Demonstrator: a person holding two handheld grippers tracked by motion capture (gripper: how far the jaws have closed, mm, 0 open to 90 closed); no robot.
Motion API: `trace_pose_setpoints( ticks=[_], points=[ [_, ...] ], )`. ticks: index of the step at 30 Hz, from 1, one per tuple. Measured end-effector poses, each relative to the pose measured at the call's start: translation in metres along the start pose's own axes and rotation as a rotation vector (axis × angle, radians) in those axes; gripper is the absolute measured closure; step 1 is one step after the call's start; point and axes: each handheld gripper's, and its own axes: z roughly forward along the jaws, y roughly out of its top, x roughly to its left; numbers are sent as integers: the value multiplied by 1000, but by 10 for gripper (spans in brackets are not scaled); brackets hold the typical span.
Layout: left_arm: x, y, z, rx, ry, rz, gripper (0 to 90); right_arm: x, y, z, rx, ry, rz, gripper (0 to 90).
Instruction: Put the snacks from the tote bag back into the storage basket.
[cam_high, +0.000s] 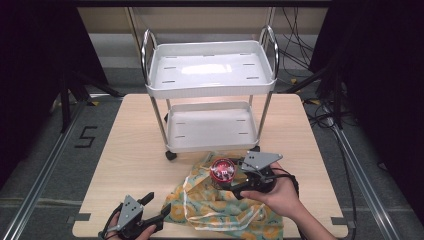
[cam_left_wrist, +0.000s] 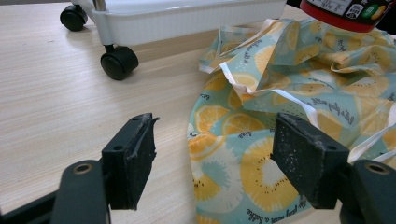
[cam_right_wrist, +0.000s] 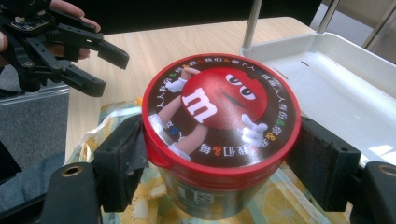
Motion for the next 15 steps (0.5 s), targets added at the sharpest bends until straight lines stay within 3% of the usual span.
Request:
trace_pose_setpoints(
  ticks=[1,9,11,12,13,14,15],
  points=[
    [0,0,0,0,-1,1,296,-2,0,1,-7,-5,-28,261],
    [0,0,0,0,-2,3,296,-2,3,2,-3,8,-19,261],
    [0,0,0,1,-2,4,296,-4,4,3,-16,-3,-51,261],
    [0,0,0,1,-2,4,296,-2,3,3,-10,-3,-15,261],
    [0,0,0,1,-1,4,296,-2,3,3,-10,-2,-14,261],
    [0,0,0,1,-2,4,296,-3,4,4,-15,-4,-42,261],
    [0,0,0,1,-2,4,296,-3,4,4,-13,-6,-40,261]
  ],
)
